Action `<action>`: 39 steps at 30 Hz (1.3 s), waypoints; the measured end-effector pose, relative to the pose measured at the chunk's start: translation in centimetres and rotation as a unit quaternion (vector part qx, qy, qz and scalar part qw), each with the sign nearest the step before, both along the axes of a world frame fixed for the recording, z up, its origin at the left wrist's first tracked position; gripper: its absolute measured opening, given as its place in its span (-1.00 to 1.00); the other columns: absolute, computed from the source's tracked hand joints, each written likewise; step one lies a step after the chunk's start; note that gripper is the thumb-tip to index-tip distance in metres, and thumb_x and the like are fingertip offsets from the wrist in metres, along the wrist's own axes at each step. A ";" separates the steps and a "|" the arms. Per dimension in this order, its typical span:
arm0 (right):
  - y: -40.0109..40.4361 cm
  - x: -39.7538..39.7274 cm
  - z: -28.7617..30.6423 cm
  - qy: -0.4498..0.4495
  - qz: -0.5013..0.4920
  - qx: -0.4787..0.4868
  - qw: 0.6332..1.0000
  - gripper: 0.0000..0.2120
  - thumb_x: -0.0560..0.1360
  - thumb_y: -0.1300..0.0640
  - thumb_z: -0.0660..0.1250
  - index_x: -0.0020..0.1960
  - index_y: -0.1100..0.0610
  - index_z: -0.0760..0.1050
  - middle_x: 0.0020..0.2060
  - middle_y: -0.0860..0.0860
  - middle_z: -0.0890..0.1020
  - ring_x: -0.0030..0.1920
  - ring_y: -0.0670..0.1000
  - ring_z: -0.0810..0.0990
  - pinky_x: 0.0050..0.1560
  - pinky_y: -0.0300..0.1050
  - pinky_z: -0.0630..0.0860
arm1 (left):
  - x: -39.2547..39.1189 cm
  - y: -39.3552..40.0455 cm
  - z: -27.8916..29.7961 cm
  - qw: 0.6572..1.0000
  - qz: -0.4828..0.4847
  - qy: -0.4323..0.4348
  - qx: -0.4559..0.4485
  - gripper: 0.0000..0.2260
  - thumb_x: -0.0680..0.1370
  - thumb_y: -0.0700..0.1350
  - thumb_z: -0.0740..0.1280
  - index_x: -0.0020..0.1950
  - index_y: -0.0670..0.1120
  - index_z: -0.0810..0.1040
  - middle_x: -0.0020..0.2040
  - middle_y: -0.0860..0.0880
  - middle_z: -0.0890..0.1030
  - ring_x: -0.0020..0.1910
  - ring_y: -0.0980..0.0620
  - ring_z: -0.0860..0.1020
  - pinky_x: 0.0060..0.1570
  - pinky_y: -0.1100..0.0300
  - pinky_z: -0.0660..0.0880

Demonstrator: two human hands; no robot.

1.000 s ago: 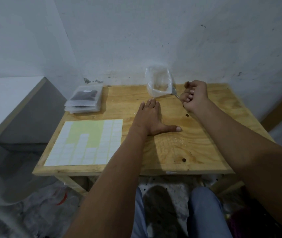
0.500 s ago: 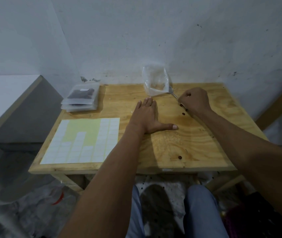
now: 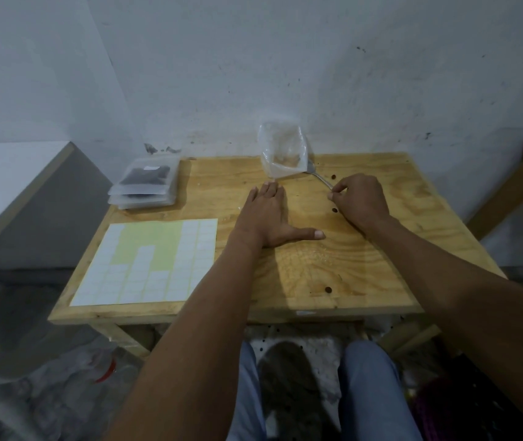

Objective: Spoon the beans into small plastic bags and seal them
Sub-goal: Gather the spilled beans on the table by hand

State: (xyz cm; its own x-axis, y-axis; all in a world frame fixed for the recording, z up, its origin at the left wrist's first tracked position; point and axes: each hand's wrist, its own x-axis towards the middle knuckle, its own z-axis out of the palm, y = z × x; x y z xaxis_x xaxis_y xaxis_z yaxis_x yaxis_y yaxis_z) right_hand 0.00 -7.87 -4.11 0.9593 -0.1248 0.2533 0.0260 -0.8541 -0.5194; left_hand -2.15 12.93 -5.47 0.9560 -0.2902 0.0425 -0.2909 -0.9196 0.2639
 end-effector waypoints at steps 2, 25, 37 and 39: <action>0.2 0.0 0.1 0.001 -0.001 -0.009 1.000 -0.87 0.54 0.13 0.47 -0.03 0.20 0.72 -0.08 0.11 0.72 -0.10 0.03 0.61 -0.09 -0.14 0.45 | 0.0 0.0 0.1 1.000 0.000 0.002 -0.002 0.30 0.21 0.68 0.19 0.64 -0.22 0.03 0.66 -0.19 0.04 0.64 -0.09 0.00 0.61 -0.09 -0.10; -1.8 4.6 2.3 0.086 -0.144 0.394 0.904 -0.88 0.49 0.23 0.34 -0.09 0.21 0.66 -0.35 0.02 0.55 -0.44 -0.05 0.42 -0.44 -0.18 0.36 | 0.9 -4.2 -0.3 0.997 -0.077 0.008 0.025 0.23 0.31 0.65 0.14 0.66 -0.20 -0.06 0.67 -0.16 -0.05 0.65 -0.07 -0.07 0.61 -0.05 -0.11; -0.4 6.7 -0.6 0.019 -0.033 -0.027 0.999 -0.69 0.50 0.05 0.52 -0.31 0.23 0.65 -0.34 0.13 0.67 -0.27 0.13 0.65 -0.18 -0.01 0.63 | 1.4 -4.2 -0.9 0.998 -0.061 0.002 -0.002 0.26 0.26 0.66 0.19 0.66 -0.19 -0.03 0.67 -0.14 -0.01 0.65 -0.04 -0.03 0.61 0.00 -0.12; -0.5 6.7 -0.4 0.023 -0.035 -0.050 0.998 -0.60 0.54 0.12 0.46 -0.43 0.19 0.48 -0.44 0.09 0.56 -0.33 0.13 0.59 -0.28 -0.05 0.52 | 1.4 -4.3 -0.9 0.998 -0.064 -0.001 0.001 0.26 0.26 0.66 0.18 0.66 -0.20 -0.02 0.67 -0.14 -0.01 0.65 -0.05 -0.03 0.61 0.00 -0.11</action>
State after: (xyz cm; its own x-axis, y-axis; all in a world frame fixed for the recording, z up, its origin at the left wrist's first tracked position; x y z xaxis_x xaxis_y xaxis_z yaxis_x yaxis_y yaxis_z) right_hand 6.66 -8.36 -4.56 0.9600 -0.1685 0.2238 -0.0578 -0.9008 -0.4303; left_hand -0.79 8.59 -6.35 0.9111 -0.4098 0.0436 -0.4064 -0.8757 0.2609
